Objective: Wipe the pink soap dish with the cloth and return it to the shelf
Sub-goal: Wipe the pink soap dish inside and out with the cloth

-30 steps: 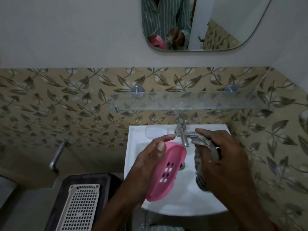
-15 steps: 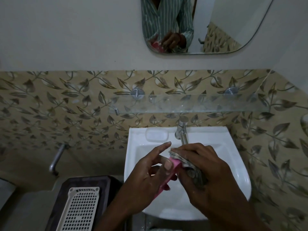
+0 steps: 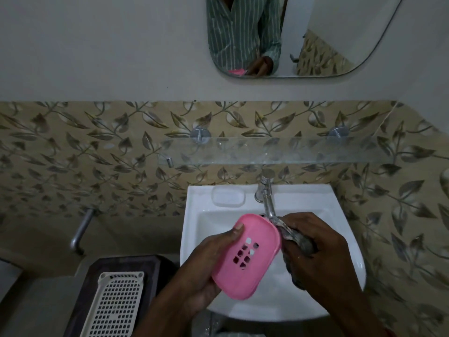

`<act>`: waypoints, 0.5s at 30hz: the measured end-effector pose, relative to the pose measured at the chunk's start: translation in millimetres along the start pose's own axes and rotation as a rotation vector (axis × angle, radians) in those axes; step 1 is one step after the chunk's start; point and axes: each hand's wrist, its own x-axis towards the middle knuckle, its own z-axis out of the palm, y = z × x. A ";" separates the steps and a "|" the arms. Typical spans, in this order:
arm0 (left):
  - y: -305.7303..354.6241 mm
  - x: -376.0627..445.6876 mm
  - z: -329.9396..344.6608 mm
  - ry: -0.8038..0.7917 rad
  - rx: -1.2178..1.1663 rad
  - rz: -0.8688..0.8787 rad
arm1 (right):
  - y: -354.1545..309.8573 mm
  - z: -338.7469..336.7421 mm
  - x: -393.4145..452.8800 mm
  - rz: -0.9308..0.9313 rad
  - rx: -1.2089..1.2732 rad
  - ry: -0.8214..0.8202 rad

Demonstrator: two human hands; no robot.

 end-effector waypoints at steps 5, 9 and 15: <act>2.9 5.5 -0.3 -0.063 -0.108 0.050 | -8.8 -6.8 2.7 0.117 -0.076 0.134; 7.1 13.9 -2.9 -0.091 -0.172 0.065 | -39.6 -20.8 5.5 0.067 0.015 0.169; 6.0 27.7 0.9 -0.073 -0.191 0.089 | -68.5 -13.1 19.0 -0.026 0.101 0.165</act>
